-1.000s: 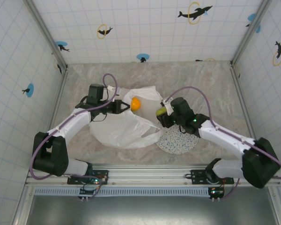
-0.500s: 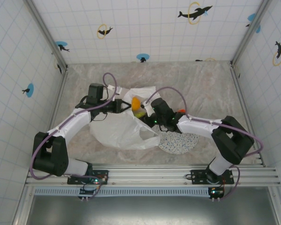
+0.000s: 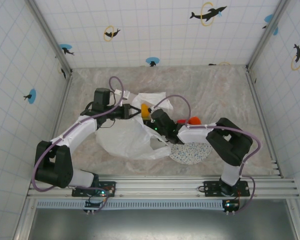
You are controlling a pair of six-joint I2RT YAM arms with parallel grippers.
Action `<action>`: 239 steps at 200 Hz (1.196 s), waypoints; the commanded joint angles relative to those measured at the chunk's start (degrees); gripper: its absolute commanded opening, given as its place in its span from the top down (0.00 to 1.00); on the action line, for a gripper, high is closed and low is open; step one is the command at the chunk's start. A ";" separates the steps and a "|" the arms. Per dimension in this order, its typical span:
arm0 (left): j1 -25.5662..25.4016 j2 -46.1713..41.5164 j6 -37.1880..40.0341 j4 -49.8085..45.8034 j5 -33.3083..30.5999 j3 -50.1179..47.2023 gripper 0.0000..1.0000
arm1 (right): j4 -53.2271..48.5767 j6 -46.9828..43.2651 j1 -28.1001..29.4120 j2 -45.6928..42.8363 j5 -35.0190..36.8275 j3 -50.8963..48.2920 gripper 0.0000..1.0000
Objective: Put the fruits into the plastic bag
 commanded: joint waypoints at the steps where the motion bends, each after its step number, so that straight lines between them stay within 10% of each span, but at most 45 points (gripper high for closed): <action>1: -0.10 -0.84 -0.39 1.32 0.77 -0.08 1.00 | 4.28 5.91 0.54 1.26 -2.40 2.96 0.27; 84: -0.04 -1.56 0.35 0.36 -0.43 0.23 1.00 | -0.71 0.10 0.23 -5.54 -3.58 -0.48 0.07; 198: -0.13 -0.64 1.23 -0.53 0.06 0.11 1.00 | -17.02 -6.56 -2.43 -17.17 18.89 -5.31 0.25; 239: -0.19 -0.42 1.45 -0.68 0.18 0.09 1.00 | -14.52 -7.76 -5.70 -25.09 14.69 -11.44 0.27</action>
